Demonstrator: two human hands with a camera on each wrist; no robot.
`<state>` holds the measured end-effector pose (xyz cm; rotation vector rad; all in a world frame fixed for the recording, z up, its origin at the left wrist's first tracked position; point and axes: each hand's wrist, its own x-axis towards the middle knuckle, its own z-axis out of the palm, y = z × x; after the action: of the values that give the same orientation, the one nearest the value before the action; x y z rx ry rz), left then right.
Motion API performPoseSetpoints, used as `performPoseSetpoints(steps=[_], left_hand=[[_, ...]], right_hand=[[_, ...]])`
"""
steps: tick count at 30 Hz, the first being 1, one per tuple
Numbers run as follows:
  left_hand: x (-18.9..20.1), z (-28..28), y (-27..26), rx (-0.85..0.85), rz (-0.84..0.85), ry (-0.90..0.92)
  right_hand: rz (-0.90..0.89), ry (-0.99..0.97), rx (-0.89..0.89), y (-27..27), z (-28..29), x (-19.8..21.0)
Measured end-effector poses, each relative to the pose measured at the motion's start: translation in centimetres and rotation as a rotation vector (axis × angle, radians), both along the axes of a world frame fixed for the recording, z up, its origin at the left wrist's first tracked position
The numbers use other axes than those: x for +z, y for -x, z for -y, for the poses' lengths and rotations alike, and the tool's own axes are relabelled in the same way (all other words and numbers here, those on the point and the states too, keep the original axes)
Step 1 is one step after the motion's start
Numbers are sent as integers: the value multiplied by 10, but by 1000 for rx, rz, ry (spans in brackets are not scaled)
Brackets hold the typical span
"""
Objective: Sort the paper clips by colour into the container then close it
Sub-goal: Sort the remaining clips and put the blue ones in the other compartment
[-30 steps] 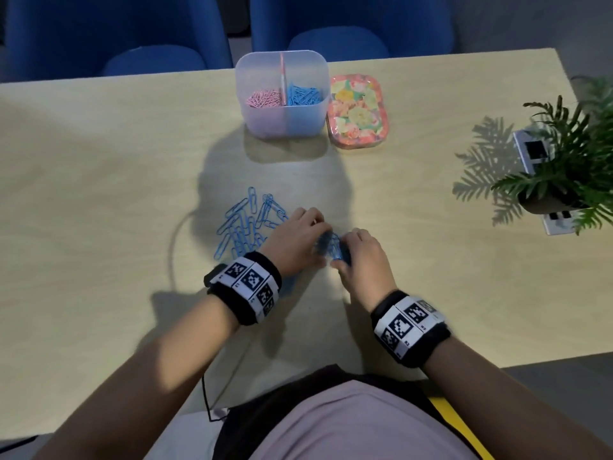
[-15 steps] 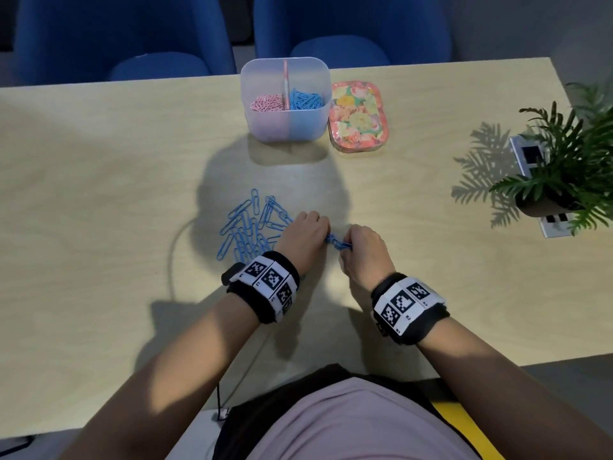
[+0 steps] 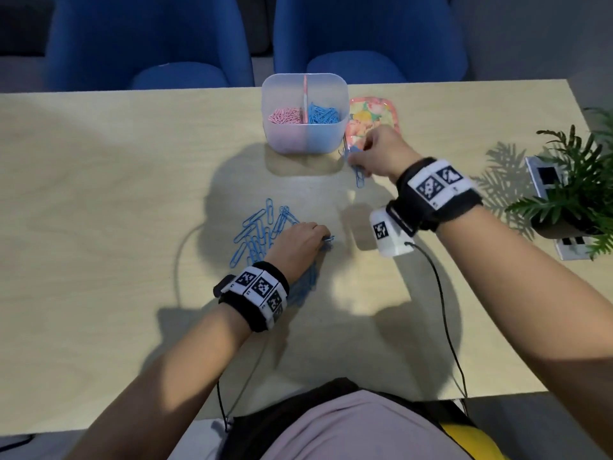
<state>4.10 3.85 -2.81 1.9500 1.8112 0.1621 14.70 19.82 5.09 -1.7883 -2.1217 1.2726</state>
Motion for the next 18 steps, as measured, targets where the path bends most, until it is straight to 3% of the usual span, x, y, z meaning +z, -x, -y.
performPoseSetpoints(steps=[5, 9, 14, 18], left_hand=[[1, -4, 3, 199, 207, -65], [17, -19, 7, 342, 391, -119], [45, -66, 24, 531, 536, -260], [72, -124, 39, 576, 525, -355]], right_hand=[[-57, -2, -30, 56, -63, 15], [12, -68, -80, 78, -95, 13], [65, -157, -83, 79, -89, 13], [-100, -184, -133, 62, -78, 18]])
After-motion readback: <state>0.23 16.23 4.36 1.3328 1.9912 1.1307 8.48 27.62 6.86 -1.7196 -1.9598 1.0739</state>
